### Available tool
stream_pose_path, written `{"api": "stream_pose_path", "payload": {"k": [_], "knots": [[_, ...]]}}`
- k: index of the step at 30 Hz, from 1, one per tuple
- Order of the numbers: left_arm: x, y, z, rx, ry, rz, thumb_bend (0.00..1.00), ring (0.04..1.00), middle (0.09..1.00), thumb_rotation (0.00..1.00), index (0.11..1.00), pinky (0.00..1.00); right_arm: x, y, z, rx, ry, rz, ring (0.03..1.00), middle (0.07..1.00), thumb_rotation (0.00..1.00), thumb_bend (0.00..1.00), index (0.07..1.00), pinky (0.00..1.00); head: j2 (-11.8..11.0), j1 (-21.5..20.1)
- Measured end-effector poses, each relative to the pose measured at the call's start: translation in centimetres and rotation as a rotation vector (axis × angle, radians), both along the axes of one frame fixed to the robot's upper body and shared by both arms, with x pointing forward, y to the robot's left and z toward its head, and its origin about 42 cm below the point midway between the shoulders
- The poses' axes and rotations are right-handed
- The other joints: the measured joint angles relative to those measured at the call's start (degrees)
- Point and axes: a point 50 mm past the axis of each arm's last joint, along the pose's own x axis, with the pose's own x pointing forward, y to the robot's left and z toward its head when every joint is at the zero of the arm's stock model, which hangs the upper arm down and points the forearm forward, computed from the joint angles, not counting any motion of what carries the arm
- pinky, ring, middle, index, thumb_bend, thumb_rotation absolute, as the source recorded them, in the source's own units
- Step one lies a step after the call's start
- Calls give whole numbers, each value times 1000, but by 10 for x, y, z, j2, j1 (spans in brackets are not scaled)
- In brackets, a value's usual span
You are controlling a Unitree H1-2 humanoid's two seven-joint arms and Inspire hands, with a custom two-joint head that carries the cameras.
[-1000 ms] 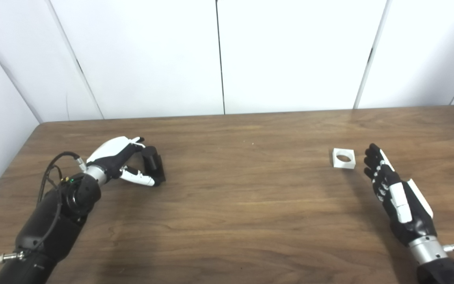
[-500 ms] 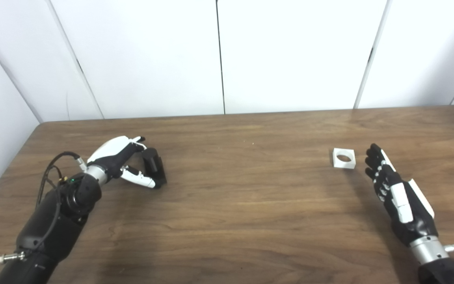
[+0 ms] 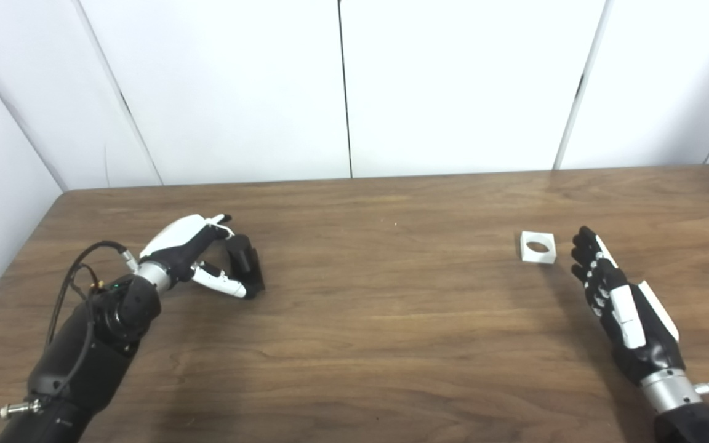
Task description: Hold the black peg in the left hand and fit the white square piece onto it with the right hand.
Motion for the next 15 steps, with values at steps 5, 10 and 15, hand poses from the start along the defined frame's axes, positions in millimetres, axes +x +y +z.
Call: {"api": "stream_pose_path", "payload": {"k": [5,10,15], "knots": [[-6,-11,-3,-34,-2,-35,883,1000,1000,300,565,1000,-2,0,-1,0,11,-1,1000,1000,1000,677,1000,1000,3,-5],[-20,-37,-3,-58,13,-122,891,1000,1000,287,559,1000,-2,1,0,-4,11,-4,1000,1000,1000,680,1000,1000,5,-8],[-32,-54,-3,-77,20,-185,893,1000,1000,258,572,1000,-2,2,-1,-10,12,-2,1000,1000,1000,673,1000,1000,8,-11]]}}
